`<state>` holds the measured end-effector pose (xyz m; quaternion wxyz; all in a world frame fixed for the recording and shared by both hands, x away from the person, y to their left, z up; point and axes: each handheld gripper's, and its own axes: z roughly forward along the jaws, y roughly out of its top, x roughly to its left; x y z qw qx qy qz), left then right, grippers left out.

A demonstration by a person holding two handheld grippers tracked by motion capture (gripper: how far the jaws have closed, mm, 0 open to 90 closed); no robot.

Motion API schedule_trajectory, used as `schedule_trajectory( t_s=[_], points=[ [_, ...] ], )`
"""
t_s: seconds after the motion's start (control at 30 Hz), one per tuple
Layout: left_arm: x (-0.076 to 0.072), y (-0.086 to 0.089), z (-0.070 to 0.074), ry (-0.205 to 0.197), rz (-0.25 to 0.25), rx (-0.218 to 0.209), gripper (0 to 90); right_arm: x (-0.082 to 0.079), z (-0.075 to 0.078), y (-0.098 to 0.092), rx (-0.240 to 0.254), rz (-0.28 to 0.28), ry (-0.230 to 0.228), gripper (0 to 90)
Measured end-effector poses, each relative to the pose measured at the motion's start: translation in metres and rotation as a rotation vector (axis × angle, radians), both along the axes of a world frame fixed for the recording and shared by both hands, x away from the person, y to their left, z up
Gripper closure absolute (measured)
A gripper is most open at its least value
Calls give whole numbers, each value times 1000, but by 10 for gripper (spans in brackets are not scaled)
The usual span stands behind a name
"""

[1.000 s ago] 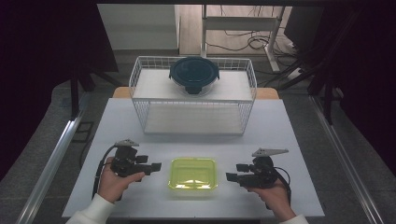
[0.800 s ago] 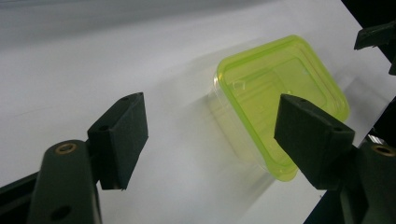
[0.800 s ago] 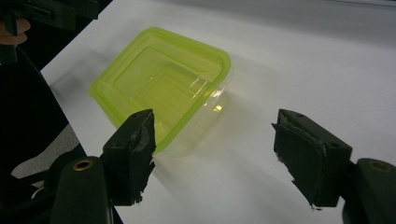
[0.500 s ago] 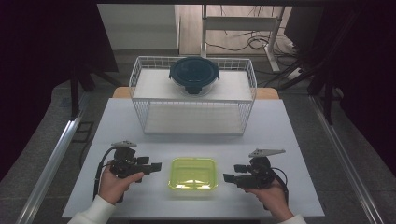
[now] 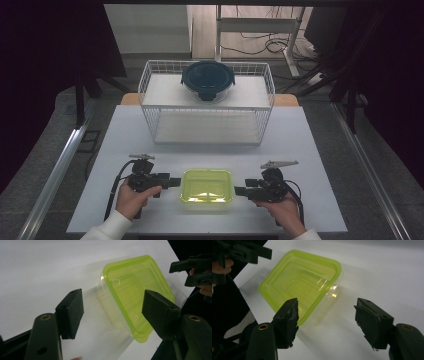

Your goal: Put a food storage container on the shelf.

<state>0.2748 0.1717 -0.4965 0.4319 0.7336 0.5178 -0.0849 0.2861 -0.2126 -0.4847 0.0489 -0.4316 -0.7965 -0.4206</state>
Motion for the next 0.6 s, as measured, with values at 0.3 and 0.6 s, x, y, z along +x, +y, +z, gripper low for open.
schedule_trajectory(
  t_s=[0.3,0.6],
  points=[
    [8,-13,-15,71,-19,-57,364,12,-15,8,69,-46,85,427],
    [13,-15,-27,138,-32,-105,462,20,-27,20,105,-25,159,517]
  ],
)
